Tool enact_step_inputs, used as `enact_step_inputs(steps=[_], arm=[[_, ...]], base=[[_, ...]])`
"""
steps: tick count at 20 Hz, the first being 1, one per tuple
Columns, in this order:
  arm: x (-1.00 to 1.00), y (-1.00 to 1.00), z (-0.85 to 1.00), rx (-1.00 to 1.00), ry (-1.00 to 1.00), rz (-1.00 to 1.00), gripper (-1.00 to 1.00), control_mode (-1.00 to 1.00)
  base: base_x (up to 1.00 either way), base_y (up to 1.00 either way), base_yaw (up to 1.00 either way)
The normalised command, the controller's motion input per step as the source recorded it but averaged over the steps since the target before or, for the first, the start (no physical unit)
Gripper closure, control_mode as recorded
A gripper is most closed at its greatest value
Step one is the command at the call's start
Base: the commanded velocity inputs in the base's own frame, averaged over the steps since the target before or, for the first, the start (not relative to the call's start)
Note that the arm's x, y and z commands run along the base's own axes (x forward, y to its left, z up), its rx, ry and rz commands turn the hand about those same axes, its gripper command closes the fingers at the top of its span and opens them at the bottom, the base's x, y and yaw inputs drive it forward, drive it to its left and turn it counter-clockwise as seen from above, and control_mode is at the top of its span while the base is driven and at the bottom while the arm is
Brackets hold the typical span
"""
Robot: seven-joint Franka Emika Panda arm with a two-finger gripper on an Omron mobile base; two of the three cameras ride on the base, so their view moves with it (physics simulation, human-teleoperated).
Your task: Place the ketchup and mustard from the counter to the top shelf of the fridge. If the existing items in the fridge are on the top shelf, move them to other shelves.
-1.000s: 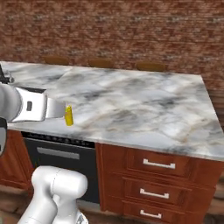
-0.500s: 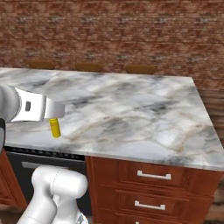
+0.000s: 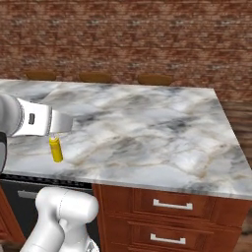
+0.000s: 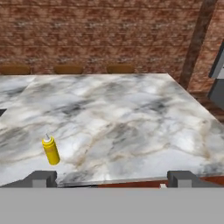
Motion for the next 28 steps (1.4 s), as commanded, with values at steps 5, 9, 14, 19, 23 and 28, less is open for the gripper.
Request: enact_step_inputs(steps=[5,9,14,19,23,28], arm=[[0.40,-0.39,0.00,0.00,0.01,0.23,-1.00,-1.00],[0.37,-0.38,-0.19,0.00,0.13,0.46,-1.00,-1.00],[0.67,-0.08,-0.36,0.13,0.09,0.49,-1.00,-1.00],[0.98,0.04,-0.48,0.15,0.03,0.51,-1.00,-1.00],[0.86,0.41,-0.63,0.09,0.00,0.47,-1.00,-1.00],[0.64,0.62,-0.63,0.10,0.00,0.37,-1.00,-1.00]], base=[[0.00,0.00,0.00],[0.00,0.00,0.00],[0.00,0.00,0.00],[0.00,0.00,0.00],[0.00,0.00,0.00],[0.00,0.00,0.00]])
